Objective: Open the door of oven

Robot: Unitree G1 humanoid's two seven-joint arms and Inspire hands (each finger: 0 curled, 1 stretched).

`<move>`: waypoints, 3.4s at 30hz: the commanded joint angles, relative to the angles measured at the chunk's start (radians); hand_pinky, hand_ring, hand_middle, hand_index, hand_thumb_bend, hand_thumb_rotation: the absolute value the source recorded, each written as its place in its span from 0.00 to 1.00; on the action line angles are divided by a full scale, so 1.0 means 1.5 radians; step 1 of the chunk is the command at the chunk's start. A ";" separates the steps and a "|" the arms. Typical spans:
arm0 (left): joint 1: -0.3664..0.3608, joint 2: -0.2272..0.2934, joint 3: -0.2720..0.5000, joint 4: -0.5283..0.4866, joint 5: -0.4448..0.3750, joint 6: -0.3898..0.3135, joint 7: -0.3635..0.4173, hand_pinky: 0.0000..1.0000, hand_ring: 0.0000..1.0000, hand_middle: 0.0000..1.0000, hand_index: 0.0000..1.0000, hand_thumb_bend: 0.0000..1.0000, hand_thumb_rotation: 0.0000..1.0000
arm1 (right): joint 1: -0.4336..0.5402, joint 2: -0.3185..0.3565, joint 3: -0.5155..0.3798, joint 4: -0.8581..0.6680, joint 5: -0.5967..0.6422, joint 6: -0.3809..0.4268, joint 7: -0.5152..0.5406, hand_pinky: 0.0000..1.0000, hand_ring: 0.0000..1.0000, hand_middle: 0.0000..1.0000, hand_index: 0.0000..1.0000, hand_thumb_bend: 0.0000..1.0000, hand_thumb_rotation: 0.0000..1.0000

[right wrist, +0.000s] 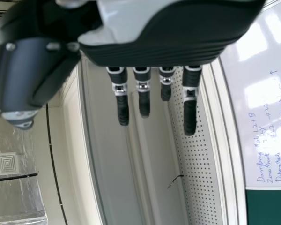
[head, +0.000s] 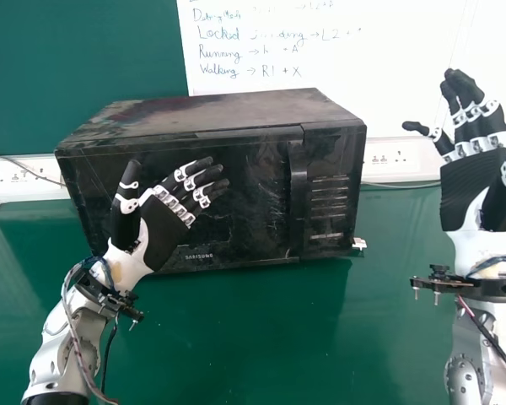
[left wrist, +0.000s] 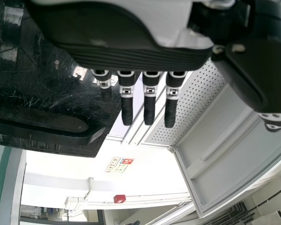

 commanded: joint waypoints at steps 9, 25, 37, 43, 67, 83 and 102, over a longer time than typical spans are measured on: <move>-0.027 0.000 -0.031 0.003 0.042 0.010 0.012 0.58 0.84 0.98 0.86 0.92 0.75 | -0.002 0.001 0.004 -0.005 -0.029 -0.012 -0.020 0.79 0.93 0.93 0.86 1.00 0.99; -0.098 -0.029 -0.067 0.053 0.059 0.063 0.028 0.66 0.89 1.00 0.88 0.91 0.76 | -0.001 0.006 0.016 -0.013 -0.041 -0.013 -0.042 0.83 0.95 0.94 0.86 1.00 1.00; -0.159 -0.036 -0.077 0.132 0.100 0.109 0.062 0.74 0.91 0.96 0.88 0.92 0.77 | 0.002 0.010 0.021 -0.027 -0.045 -0.012 -0.055 0.83 0.95 0.94 0.87 1.00 1.00; -0.169 -0.043 -0.083 0.149 0.128 0.107 0.105 0.75 0.91 0.97 0.88 0.91 0.77 | 0.003 0.009 0.021 -0.029 -0.043 -0.014 -0.054 0.84 0.95 0.94 0.86 1.00 1.00; -0.177 -0.054 -0.095 0.158 0.188 0.126 0.186 0.74 0.91 0.97 0.91 0.90 0.75 | 0.008 0.017 0.027 -0.039 -0.048 -0.020 -0.063 0.82 0.94 0.93 0.87 1.00 1.00; -0.188 -0.083 -0.105 0.179 0.196 0.127 0.170 0.73 0.92 0.98 0.92 0.86 0.76 | 0.034 0.034 0.039 -0.080 -0.046 -0.013 -0.072 0.79 0.92 0.93 0.87 1.00 1.00; -0.270 -0.118 -0.109 0.303 0.225 0.096 0.185 0.67 0.86 0.95 0.89 0.90 0.71 | 0.025 0.031 0.038 -0.077 -0.052 -0.009 -0.081 0.79 0.92 0.93 0.86 1.00 1.00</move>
